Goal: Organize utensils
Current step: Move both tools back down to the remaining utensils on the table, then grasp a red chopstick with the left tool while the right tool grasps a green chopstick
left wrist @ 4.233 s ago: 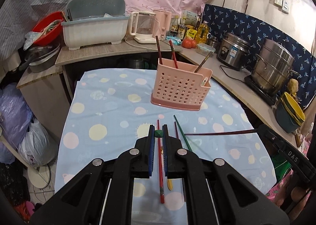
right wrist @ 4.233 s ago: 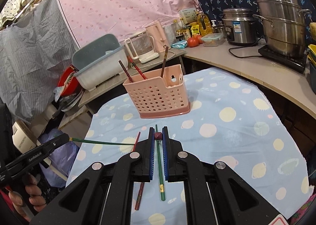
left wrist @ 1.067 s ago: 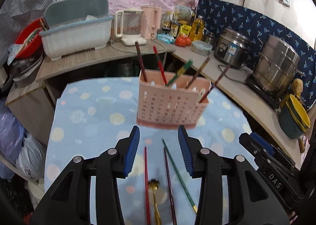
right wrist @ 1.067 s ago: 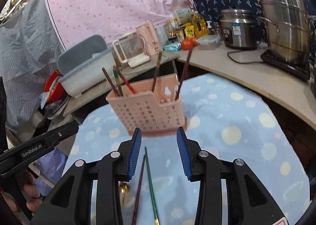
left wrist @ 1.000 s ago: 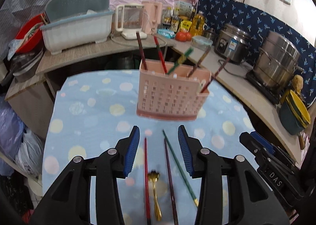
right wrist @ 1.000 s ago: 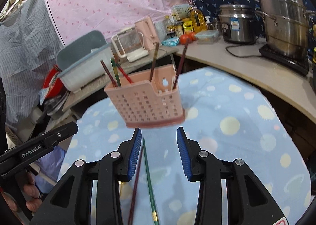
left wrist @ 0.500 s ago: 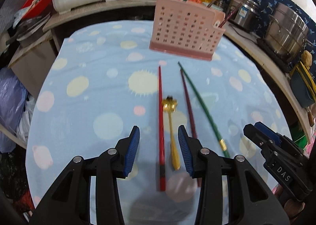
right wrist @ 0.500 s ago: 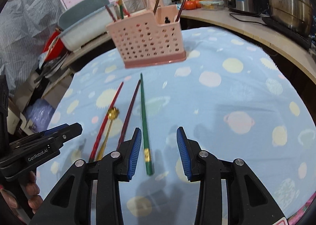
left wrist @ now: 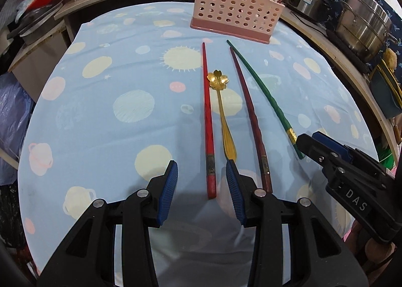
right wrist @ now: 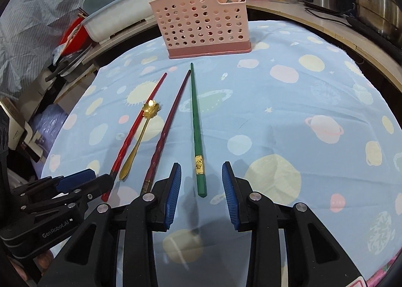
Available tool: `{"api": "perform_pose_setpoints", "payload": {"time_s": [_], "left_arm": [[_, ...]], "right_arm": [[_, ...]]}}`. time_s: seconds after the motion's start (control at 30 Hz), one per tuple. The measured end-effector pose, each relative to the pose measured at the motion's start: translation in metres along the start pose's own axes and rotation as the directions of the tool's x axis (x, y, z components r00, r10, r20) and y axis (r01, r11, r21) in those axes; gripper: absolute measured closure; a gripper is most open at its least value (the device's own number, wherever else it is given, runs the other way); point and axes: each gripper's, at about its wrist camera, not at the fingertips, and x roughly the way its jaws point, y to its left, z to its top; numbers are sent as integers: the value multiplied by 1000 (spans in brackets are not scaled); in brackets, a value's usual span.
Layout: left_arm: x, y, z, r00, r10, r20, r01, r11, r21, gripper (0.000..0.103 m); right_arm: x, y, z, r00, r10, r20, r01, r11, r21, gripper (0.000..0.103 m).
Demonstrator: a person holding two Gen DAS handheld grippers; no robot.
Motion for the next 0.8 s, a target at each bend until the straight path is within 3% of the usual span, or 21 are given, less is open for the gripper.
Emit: {"api": "perform_pose_setpoints", "payload": {"time_s": [0.57,0.8], "left_arm": [[4,-1,-3,1000,9,0,-9,1000,13,70],[6,-2,-1,1000,13,-1,-13,1000,16,84]], "right_arm": [[11,2,-3,1000,-2,-27,1,1000,-8,83],[14,4,-2,1000,-7,-25,6,1000,-20,84]]}}
